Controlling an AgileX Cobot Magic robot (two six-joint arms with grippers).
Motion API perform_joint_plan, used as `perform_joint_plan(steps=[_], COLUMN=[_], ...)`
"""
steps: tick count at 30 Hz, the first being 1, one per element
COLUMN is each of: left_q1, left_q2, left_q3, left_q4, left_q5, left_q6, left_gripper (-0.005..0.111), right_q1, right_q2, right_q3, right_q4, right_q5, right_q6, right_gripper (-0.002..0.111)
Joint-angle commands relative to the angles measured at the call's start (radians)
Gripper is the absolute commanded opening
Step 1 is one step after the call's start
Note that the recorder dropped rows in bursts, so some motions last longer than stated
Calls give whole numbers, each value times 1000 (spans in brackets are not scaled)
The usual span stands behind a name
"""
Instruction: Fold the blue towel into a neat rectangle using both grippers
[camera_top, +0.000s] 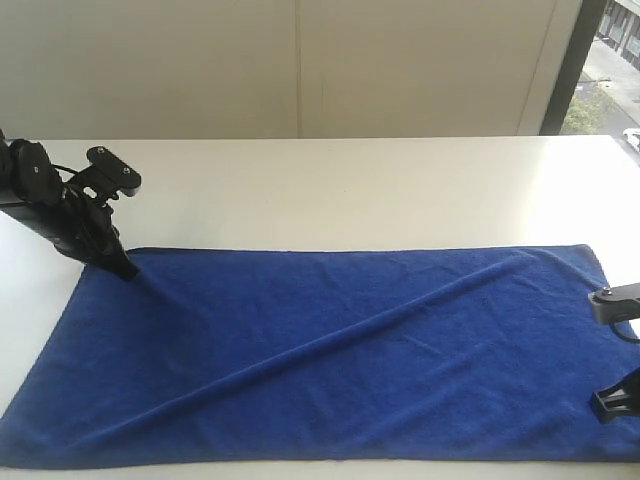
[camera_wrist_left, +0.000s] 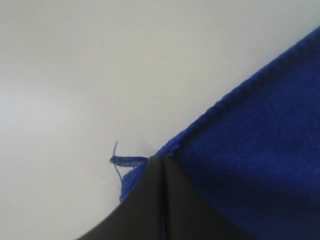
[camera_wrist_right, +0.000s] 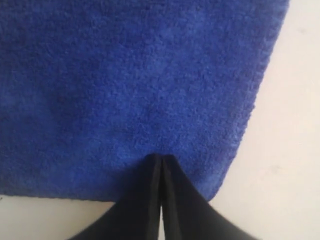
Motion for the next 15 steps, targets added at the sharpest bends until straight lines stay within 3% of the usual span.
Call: perform_joint_plan(steps=[1, 15], left_q1=[6, 6], left_q2=[21, 21], left_q3=[7, 7], left_q4=[4, 4], left_q5=[56, 53], left_q6=[-6, -6], left_gripper=[0, 0], right_q1=[0, 0], right_q2=[21, 65], right_q3=[0, 2], right_q4=[-40, -73], right_q5=[33, 111], right_q6=[31, 65], right_gripper=[0, 0])
